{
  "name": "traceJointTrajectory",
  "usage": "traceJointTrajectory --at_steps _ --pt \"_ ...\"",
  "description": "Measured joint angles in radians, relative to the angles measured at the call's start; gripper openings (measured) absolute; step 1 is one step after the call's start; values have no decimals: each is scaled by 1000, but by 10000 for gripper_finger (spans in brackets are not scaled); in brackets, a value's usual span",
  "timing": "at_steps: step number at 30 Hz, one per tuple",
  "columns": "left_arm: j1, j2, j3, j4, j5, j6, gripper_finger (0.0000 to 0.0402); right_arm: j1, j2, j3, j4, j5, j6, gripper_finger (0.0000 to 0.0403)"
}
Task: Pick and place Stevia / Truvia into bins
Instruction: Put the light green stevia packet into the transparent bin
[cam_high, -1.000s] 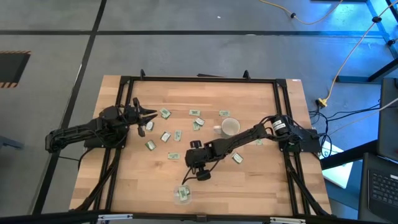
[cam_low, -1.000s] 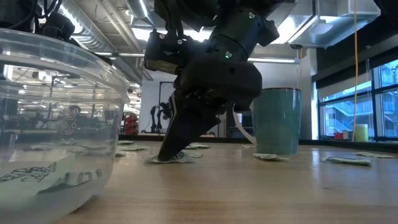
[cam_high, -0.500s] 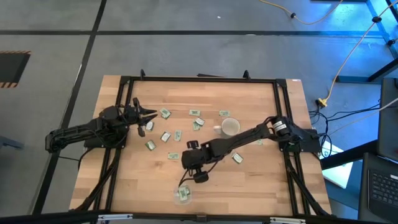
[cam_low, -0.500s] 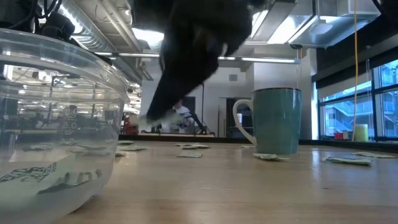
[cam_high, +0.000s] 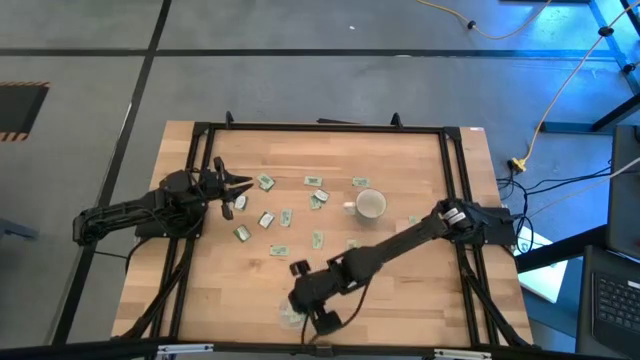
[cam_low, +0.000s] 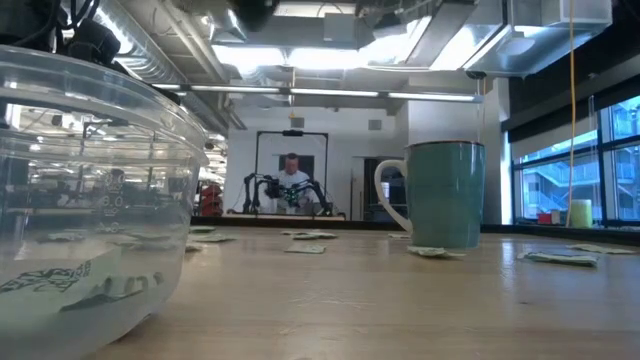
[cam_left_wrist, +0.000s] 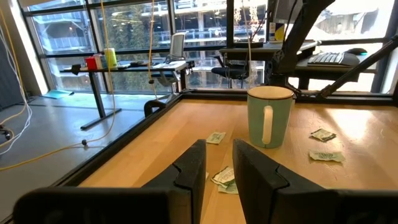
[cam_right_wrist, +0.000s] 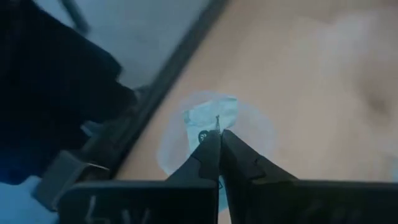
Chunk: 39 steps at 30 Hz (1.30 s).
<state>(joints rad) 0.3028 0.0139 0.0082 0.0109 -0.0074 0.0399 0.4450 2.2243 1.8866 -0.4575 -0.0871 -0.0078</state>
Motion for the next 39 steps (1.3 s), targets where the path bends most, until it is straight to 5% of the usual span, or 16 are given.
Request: traceJointTrajectory --at_steps 18,33,39 --pt "0 0 0 0 0 0 75 -2 97 -1 73 -19 23 10" --pt "0 0 0 0 0 0 75 -7 39 0 68 -17 5 78" --pt "0 0 0 0 0 -1 75 -6 -32 0 -164 27 50 79"
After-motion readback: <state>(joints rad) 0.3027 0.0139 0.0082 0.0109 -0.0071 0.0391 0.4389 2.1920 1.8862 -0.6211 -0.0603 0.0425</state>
